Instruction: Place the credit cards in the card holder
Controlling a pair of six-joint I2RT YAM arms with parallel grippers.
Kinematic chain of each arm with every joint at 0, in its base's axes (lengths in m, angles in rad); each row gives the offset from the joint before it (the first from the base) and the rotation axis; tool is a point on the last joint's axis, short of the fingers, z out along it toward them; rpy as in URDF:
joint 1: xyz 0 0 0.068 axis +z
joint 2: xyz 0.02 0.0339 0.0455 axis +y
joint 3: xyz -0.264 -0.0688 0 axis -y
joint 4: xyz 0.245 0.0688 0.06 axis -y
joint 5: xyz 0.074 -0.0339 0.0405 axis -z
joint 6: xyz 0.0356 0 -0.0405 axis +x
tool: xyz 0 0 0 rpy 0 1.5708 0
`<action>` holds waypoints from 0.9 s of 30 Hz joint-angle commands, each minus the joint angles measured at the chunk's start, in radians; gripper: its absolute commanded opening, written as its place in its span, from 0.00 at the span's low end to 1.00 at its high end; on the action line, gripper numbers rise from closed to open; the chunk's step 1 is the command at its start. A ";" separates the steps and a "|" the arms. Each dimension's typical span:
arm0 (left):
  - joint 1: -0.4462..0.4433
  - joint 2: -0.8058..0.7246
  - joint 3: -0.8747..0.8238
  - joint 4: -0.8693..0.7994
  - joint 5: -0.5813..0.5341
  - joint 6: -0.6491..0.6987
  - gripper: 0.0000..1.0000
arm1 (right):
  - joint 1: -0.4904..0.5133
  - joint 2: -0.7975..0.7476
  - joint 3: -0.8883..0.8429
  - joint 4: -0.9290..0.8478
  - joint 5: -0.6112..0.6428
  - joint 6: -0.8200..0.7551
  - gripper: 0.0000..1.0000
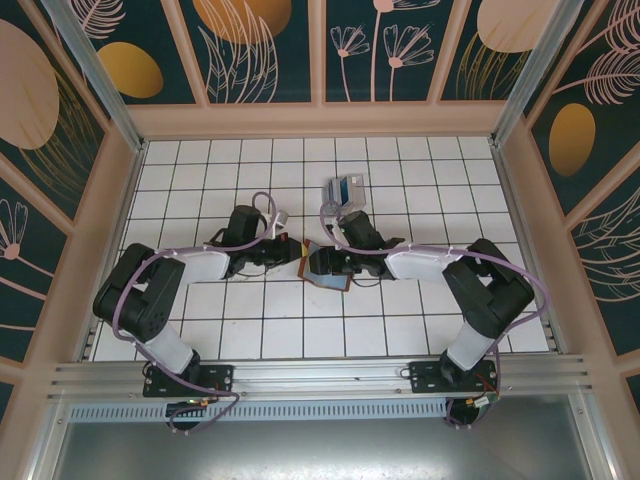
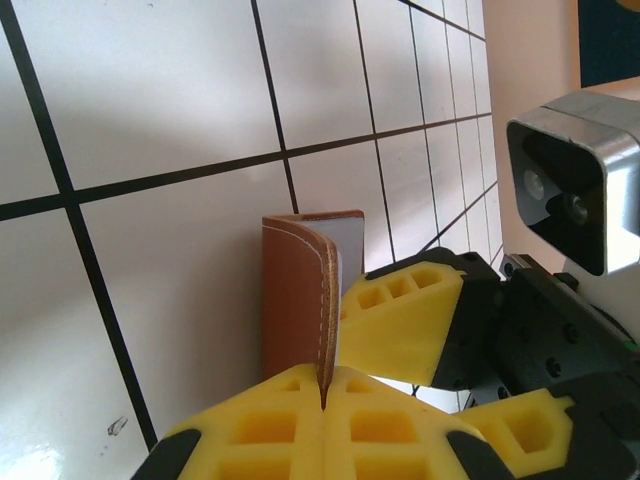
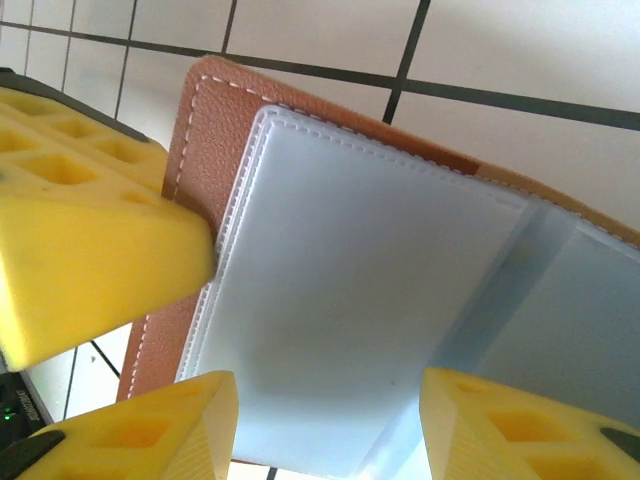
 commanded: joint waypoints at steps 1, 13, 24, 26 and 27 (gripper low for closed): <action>0.004 -0.031 -0.022 0.044 0.000 -0.021 0.00 | 0.000 -0.063 -0.021 0.067 -0.023 0.069 0.54; 0.004 0.004 -0.075 0.229 0.055 -0.188 0.00 | 0.035 -0.028 -0.048 0.114 -0.011 0.198 0.64; 0.004 0.023 -0.070 0.254 0.071 -0.219 0.00 | 0.054 -0.016 -0.052 0.065 0.100 0.202 0.53; 0.004 0.023 -0.082 0.262 0.064 -0.225 0.00 | 0.054 -0.025 -0.054 0.062 0.108 0.199 0.51; 0.004 0.023 -0.084 0.263 0.060 -0.224 0.00 | 0.054 -0.027 -0.054 0.056 0.118 0.195 0.50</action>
